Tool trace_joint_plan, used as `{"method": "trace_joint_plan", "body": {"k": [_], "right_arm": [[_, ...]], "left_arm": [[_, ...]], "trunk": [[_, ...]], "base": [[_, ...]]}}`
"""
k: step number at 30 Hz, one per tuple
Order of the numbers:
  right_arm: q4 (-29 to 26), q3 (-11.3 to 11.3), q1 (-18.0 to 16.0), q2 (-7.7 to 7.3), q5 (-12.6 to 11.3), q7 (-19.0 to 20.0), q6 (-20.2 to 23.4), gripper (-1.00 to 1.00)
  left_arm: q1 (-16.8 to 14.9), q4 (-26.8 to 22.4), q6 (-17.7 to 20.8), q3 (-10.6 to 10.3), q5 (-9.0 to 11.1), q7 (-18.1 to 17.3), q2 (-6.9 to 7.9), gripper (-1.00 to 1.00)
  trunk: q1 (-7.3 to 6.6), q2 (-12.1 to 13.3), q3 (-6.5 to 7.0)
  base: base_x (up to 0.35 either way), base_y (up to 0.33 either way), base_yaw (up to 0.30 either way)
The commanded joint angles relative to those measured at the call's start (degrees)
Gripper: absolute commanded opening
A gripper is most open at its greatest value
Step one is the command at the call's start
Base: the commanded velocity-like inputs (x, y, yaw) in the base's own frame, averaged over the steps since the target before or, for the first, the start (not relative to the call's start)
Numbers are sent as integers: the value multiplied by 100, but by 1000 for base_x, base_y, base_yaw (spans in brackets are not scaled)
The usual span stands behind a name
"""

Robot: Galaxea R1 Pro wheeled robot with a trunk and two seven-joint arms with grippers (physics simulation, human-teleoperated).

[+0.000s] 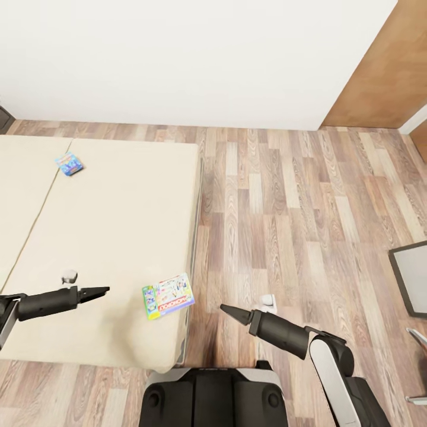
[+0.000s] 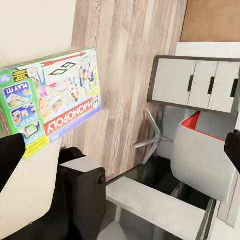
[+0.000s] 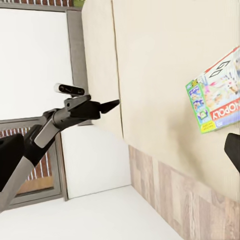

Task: Put all the toys in the child's room - the three board games (two on the bed and one on the table), the two jigsaw puzzles on the table, and the tennis ball on the table - inside the toy box on the table in the child's room.

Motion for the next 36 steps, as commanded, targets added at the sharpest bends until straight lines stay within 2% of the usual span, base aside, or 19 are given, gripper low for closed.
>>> {"method": "trace_joint_plan", "body": {"k": [1,8,16,22,36], "right_arm": [[-3,-27,-2,-26,-6,8,33,100],[-3,-65,-2,-74,-9,21,35,100],[-3,-93,-2,-86,-9,30,35,100],[-3,-189,-2,-82,-9,21,35,100],[-3,-221,-2,-82,-2,0,28,100]], "left_arm": [[-2,-3,57,8,3,56,-3,100],[-2,-8,60,17,12,205,-10,100],[-2,-9,60,19,5,225,-84,100],[-2,-20,60,25,10,221,-94,100],[-2,-25,55,9,17,219,-104,100]], "trunk": [[4,-8,4],[4,-8,70],[4,-8,145],[4,-8,202],[4,-8,334]], "base": [[0,0,0],[0,0,0],[0,0,0],[0,0,0],[0,0,0]]}}
